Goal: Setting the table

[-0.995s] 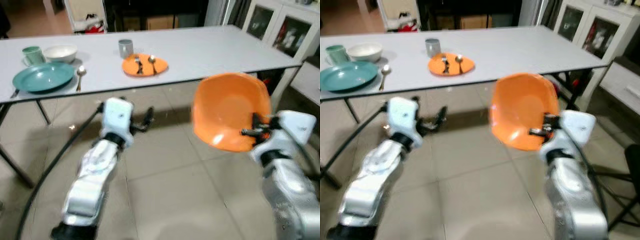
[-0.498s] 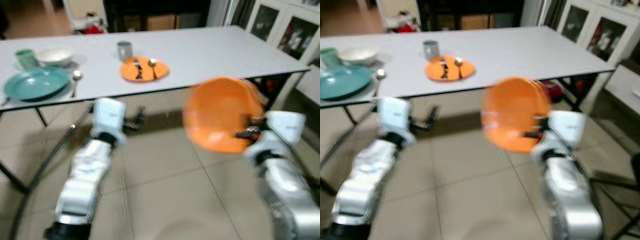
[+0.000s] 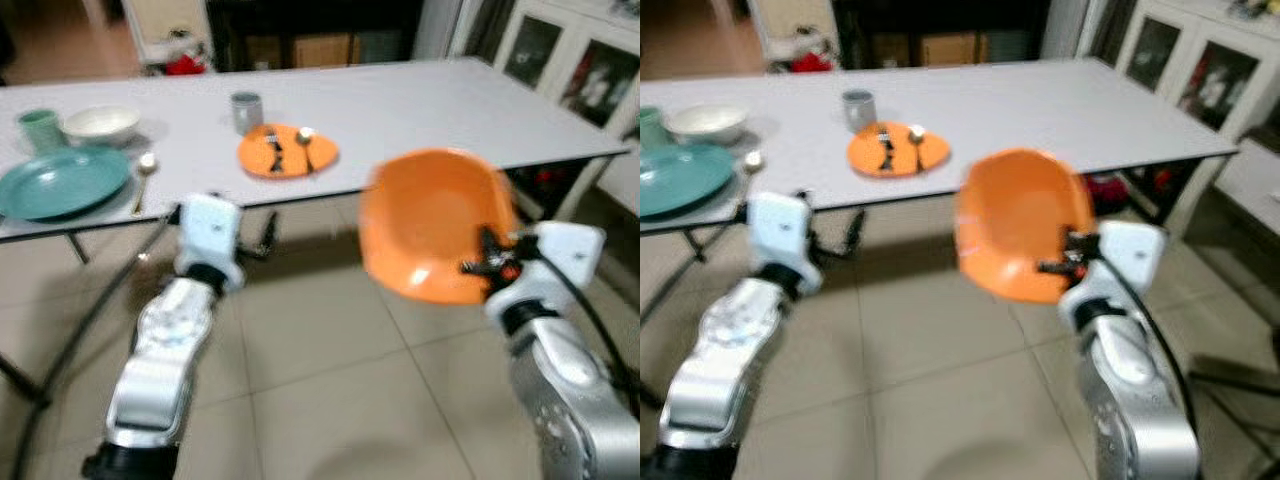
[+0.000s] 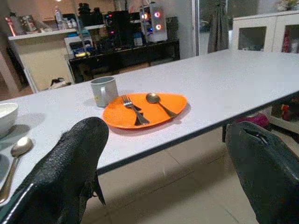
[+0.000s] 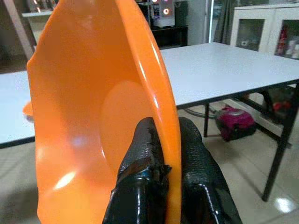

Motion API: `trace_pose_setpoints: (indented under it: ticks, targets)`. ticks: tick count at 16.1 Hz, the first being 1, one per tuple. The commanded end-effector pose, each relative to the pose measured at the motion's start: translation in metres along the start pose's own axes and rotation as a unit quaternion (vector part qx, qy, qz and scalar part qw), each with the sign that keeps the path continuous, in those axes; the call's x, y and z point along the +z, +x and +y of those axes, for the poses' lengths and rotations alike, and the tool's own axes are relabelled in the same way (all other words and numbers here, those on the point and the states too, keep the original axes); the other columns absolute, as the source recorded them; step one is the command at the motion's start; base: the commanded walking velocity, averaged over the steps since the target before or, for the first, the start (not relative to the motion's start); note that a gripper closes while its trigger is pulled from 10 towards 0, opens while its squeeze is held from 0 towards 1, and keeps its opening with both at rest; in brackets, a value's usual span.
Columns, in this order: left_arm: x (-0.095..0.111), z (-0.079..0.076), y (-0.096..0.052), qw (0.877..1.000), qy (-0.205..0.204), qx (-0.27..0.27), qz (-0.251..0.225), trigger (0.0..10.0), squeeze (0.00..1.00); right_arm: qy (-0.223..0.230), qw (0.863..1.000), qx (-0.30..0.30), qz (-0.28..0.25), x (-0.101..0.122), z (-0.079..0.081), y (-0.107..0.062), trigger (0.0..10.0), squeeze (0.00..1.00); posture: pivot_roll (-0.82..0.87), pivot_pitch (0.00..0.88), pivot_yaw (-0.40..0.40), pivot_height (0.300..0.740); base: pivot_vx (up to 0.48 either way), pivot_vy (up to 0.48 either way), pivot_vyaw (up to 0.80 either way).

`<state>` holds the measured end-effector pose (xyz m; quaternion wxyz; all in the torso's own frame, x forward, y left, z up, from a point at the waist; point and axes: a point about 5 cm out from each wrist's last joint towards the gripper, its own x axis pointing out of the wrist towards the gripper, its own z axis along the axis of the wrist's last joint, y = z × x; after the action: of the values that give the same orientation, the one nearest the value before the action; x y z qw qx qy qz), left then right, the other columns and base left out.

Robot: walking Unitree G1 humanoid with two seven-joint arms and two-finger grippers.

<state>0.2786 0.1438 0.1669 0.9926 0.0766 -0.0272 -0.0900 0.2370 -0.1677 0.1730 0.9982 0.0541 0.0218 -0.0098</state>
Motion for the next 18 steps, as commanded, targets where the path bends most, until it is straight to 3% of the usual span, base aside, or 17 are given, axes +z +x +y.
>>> trace_pose_setpoints:
  ticks: [1,18]
  targets:
    - [0.0039,-0.0085,0.0033,1.0,-0.002,-0.013,-0.007,10.0,0.0,-0.007,1.0,-0.019,-0.021,0.0089,-0.009,-0.0011,10.0,0.0,0.01,0.0,-0.011,0.74,0.352,0.0,0.0]
    - [0.0034,-0.0108,0.0027,1.0,0.001,-0.026,-0.006,10.0,0.0,0.001,0.999,-0.025,-0.027,0.0103,-0.0097,-0.0014,10.0,0.0,0.01,0.0,-0.001,0.74,0.351,0.0,0.0]
